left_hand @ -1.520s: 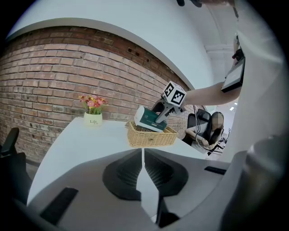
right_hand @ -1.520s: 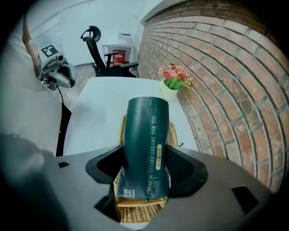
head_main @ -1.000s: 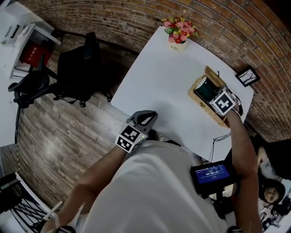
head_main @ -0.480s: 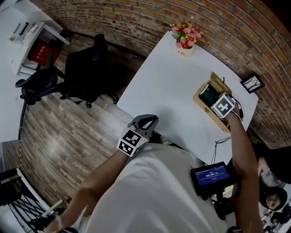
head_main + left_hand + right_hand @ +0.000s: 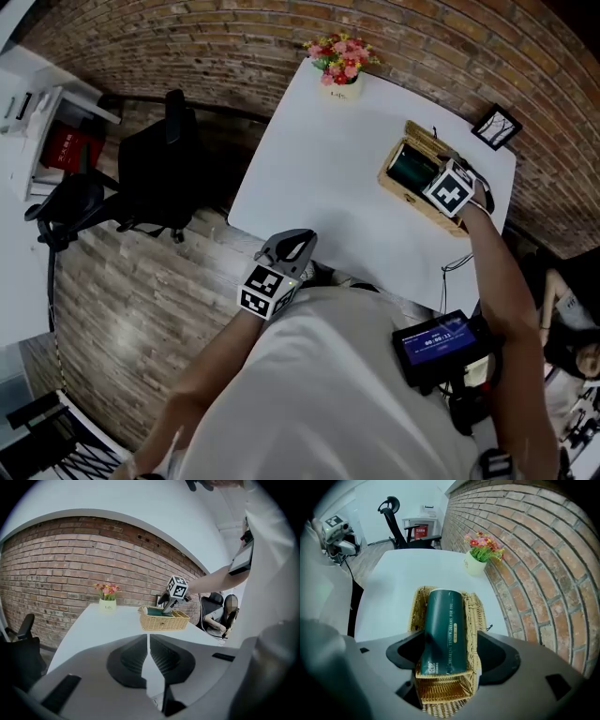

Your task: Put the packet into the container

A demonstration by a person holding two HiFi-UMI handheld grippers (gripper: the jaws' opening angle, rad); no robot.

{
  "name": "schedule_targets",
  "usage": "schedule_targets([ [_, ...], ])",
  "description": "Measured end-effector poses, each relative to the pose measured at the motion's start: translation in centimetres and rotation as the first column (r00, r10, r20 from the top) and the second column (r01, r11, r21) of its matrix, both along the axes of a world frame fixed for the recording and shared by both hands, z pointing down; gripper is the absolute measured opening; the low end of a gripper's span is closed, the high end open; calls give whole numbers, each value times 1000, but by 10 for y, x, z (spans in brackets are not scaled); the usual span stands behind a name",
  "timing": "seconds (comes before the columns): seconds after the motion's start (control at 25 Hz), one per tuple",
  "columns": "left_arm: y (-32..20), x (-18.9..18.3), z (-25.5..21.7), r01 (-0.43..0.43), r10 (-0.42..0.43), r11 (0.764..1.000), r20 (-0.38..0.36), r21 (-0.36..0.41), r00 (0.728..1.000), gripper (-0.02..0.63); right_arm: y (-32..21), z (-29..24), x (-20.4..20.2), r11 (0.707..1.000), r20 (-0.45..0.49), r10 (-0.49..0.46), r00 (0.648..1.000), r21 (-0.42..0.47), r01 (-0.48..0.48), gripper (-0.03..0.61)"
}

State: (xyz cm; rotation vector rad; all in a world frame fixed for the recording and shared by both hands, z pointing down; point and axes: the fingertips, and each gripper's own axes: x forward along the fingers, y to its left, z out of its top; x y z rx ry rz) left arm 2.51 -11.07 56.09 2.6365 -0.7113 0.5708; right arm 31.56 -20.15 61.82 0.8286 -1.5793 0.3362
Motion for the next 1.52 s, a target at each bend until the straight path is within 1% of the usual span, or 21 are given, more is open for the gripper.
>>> schedule_targets([
  [0.28,9,6,-5,-61,61,998,-1,14,998,26,13,-28,1,990,52,58,997,125,-64,345],
  [0.48,17,8,-13,-110,111,993,-5,36,994,26,31,-42,-3,980,72,88,994,173,-99,342],
  [0.6,20,6,-17,-142,142,989,-8,51,990,26,42,-51,-8,970,85,111,990,206,-126,318],
  [0.76,26,5,-20,-183,184,981,-11,61,983,26,60,-65,-19,952,132,140,981,255,-170,232],
  [0.8,29,5,-19,-193,194,979,-11,61,981,26,65,-68,-21,944,142,148,979,274,-182,190],
  [0.88,33,5,-19,-209,210,976,-10,61,978,26,75,-77,-26,925,171,167,971,315,-214,75],
  [0.92,34,5,-19,-215,216,975,-10,61,976,26,79,-82,-30,914,195,175,965,333,-233,49],
  [0.96,35,4,-20,-220,221,974,-11,61,975,26,82,-88,-34,902,226,181,957,350,-254,37],
  [1.08,39,6,-23,-230,232,971,-18,59,973,26,95,-102,-47,861,343,191,920,391,-325,18],
  [1.2,45,11,-25,-237,239,970,-24,57,971,26,111,-111,-59,819,456,169,874,428,-381,11],
  [1.28,47,16,-26,-245,247,968,-23,60,969,26,122,-117,-70,793,540,142,829,439,-422,11],
  [1.36,49,23,-27,-253,255,965,-21,65,967,26,135,-120,-79,768,618,118,777,440,-466,11],
  [1.44,52,31,-28,-262,263,963,-22,67,964,26,150,-119,-85,746,675,104,730,432,-506,11],
  [1.52,55,40,-30,-274,276,959,-21,69,961,26,164,-115,-87,730,715,105,692,417,-542,11],
])
